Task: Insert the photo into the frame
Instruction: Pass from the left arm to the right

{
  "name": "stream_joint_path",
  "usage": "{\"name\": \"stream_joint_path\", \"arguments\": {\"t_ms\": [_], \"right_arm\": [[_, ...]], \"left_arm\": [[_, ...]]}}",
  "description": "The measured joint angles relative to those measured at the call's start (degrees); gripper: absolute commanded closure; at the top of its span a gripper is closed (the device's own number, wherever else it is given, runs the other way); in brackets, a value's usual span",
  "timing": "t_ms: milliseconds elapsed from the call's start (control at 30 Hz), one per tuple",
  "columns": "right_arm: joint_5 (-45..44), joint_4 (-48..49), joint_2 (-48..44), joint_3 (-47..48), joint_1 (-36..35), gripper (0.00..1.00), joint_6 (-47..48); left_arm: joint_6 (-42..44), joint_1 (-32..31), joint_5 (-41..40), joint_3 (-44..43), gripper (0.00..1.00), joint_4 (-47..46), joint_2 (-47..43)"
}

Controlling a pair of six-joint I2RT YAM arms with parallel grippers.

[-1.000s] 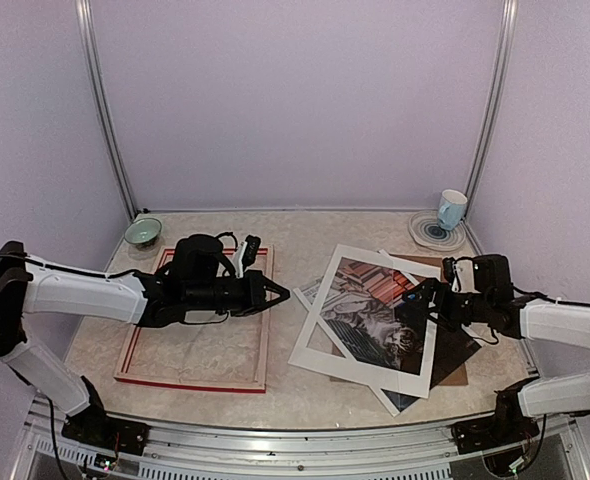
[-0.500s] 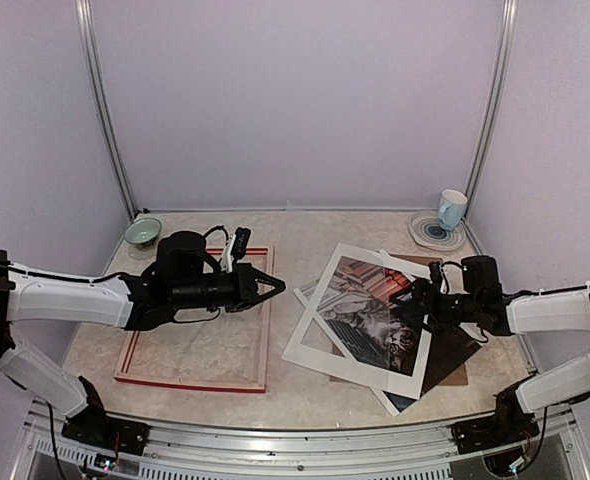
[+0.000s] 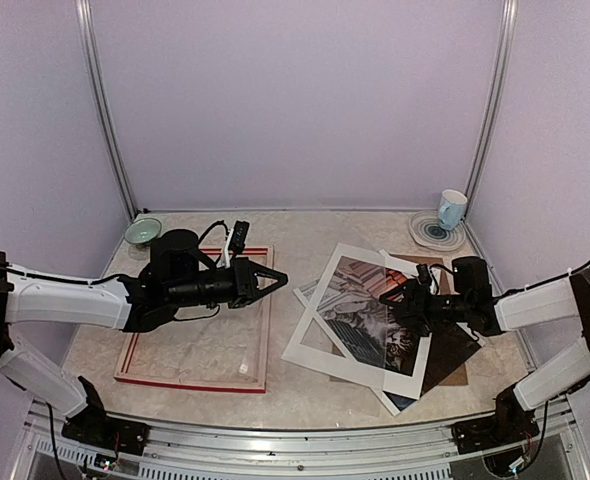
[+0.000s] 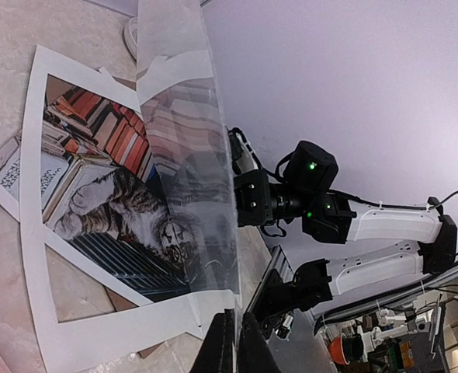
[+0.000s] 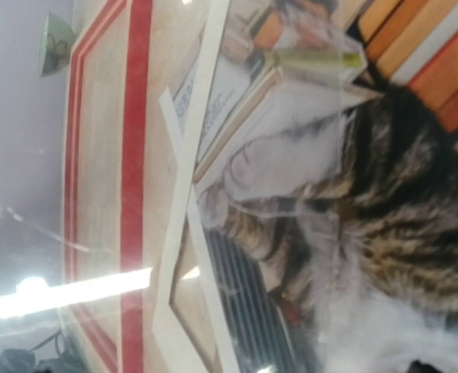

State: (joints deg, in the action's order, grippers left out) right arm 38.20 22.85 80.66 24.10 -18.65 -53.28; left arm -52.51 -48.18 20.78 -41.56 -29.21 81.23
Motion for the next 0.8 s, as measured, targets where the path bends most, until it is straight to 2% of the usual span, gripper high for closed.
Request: {"name": "stream_joint_path", "arguments": {"t_ms": [400, 567, 800], "right_arm": [[1.66, 5.92, 6.38, 0.66, -1.84, 0.01, -2.19], [4.44, 11.91, 11.30, 0.72, -2.19, 0.02, -4.39], [9.01, 25.64, 15.61, -0.98, -2.60, 0.07, -9.75]], "left_arm": [[-0.22, 0.00, 0.02, 0.17, 0.95, -0.94, 0.00], [-0.39, 0.00, -0.04, 0.28, 0.95, -1.16, 0.00], [-0.44, 0.00, -0.63, 0.98, 0.95, -0.81, -0.09]]}}
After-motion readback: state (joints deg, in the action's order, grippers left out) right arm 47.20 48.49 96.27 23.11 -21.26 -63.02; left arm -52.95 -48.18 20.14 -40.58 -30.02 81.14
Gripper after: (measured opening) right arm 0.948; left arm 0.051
